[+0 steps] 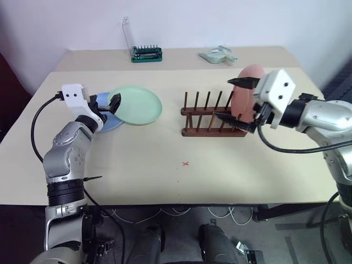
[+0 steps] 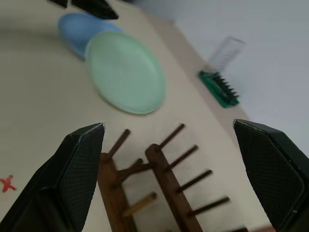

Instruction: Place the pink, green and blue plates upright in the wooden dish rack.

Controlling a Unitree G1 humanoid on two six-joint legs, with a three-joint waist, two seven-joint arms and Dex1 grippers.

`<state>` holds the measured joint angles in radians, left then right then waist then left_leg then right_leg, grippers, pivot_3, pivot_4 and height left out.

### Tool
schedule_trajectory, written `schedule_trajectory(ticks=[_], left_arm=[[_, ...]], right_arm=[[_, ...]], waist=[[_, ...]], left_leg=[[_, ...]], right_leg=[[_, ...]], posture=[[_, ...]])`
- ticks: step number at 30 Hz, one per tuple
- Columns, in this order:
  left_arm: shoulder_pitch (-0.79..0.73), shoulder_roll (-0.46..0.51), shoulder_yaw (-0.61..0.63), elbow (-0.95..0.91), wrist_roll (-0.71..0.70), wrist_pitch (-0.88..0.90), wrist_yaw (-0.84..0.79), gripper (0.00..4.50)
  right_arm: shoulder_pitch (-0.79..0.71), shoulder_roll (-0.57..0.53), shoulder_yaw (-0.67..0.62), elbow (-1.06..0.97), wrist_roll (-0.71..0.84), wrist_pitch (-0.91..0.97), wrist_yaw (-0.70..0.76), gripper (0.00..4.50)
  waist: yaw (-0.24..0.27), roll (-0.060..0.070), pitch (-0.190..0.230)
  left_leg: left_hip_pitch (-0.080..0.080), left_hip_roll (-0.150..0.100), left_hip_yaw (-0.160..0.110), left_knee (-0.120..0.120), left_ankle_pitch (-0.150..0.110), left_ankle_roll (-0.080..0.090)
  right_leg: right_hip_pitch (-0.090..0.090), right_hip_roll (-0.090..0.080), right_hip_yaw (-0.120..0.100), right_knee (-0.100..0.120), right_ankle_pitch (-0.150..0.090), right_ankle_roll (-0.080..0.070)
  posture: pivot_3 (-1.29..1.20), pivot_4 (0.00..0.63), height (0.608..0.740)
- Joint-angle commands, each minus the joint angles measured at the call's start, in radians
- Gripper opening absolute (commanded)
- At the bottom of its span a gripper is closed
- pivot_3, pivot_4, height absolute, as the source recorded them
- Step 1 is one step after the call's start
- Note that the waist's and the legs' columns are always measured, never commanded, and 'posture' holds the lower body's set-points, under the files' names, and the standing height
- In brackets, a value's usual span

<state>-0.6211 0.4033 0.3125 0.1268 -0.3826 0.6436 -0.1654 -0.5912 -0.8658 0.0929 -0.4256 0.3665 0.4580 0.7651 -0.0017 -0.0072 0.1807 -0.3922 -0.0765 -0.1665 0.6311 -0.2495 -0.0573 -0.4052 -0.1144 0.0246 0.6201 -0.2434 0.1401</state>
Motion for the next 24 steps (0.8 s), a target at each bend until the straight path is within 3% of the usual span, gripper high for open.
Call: schedule_trajectory(ticks=[1,10,13,20,21,24], left_arm=[[-0.107,0.008,-0.005,0.084,0.035,0.079,0.077,4.41],[-0.287,-0.006,-0.011,0.380,0.069,0.143,0.133,4.41],[-0.309,-0.016,0.005,0.417,0.063,0.105,0.128,3.64],[-0.308,-0.036,0.031,0.414,0.058,0.061,0.142,0.31],[-0.303,-0.039,0.032,0.402,0.056,0.062,0.138,0.06],[-0.289,-0.056,0.047,0.354,0.032,0.035,0.115,0.06]], right_arm=[[-0.008,0.053,0.041,-0.047,-0.036,-0.007,-0.009,4.38],[0.032,0.107,0.004,-0.072,-0.048,0.040,-0.044,4.38],[0.053,0.102,-0.002,-0.083,-0.063,0.045,-0.055,4.38],[0.075,0.108,-0.015,-0.101,-0.069,0.069,-0.069,4.38],[0.076,0.109,-0.015,-0.100,-0.070,0.070,-0.069,4.38],[0.074,0.109,-0.015,-0.097,-0.077,0.067,-0.066,4.38]], waist=[[0.002,-0.001,0.000],[-0.008,-0.001,0.000],[-0.012,-0.001,0.000],[-0.013,-0.001,0.000],[-0.012,-0.001,0.000],[-0.012,-0.001,0.000]], left_leg=[[0.000,0.000,0.000,0.000,0.000,0.000],[0.000,0.000,0.000,-0.001,0.003,-0.005],[0.000,0.000,0.000,-0.001,0.003,-0.005],[0.000,0.000,0.000,-0.001,0.003,-0.005],[0.000,0.000,0.000,-0.001,0.003,-0.005],[0.000,0.000,0.000,-0.001,0.003,-0.005]], right_leg=[[0.000,0.000,0.000,0.000,0.000,0.000],[-0.001,0.000,0.000,0.001,0.000,0.000],[-0.001,0.000,0.000,0.001,0.000,0.000],[-0.002,0.000,0.000,0.003,0.000,0.000],[-0.002,0.000,0.000,0.003,0.000,0.000],[-0.002,0.000,0.000,0.003,0.000,0.000]], posture=[[0.00,0.150,0.740],[0.00,0.150,0.740],[0.00,0.150,0.740],[0.00,0.150,0.740],[0.00,0.150,0.740],[0.00,0.150,0.740]])
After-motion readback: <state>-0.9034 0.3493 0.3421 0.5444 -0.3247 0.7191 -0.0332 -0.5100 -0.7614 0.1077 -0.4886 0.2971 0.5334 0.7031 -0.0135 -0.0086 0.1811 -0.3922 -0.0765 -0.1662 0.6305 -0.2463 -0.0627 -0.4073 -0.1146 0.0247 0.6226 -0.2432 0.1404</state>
